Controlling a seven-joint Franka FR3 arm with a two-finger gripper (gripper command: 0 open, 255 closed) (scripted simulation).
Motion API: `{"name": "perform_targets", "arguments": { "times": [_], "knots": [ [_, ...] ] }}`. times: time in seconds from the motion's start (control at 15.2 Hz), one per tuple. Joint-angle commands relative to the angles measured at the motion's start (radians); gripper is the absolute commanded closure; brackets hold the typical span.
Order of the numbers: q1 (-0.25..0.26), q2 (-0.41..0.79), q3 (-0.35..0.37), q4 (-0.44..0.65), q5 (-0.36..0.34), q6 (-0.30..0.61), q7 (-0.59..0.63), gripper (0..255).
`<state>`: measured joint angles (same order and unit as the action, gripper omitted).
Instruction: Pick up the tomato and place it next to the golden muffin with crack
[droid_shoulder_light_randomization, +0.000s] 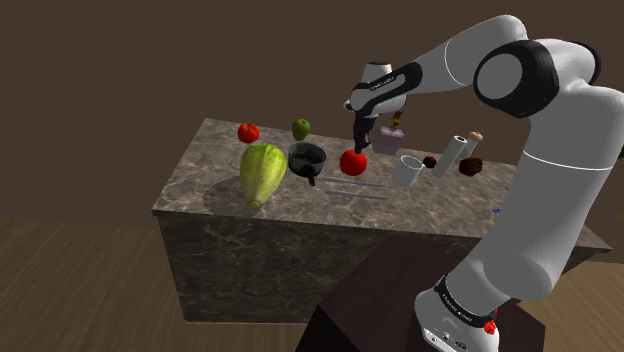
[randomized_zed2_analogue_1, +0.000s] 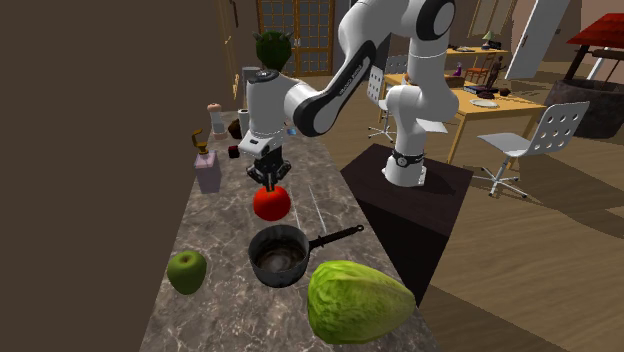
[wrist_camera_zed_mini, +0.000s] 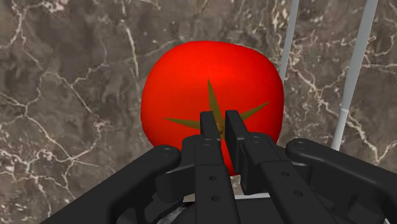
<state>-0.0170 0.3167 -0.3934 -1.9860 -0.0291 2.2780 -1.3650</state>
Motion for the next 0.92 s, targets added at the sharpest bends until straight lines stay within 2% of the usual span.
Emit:
{"name": "perform_targets", "arguments": {
  "times": [0.0, 0.86],
  "knots": [
    [0.003, -0.016, -0.002, 0.006, -0.006, -0.021, 0.003, 255],
    [0.016, -0.103, -0.014, 0.078, -0.038, -0.175, 0.008, 255]
  ]
}}
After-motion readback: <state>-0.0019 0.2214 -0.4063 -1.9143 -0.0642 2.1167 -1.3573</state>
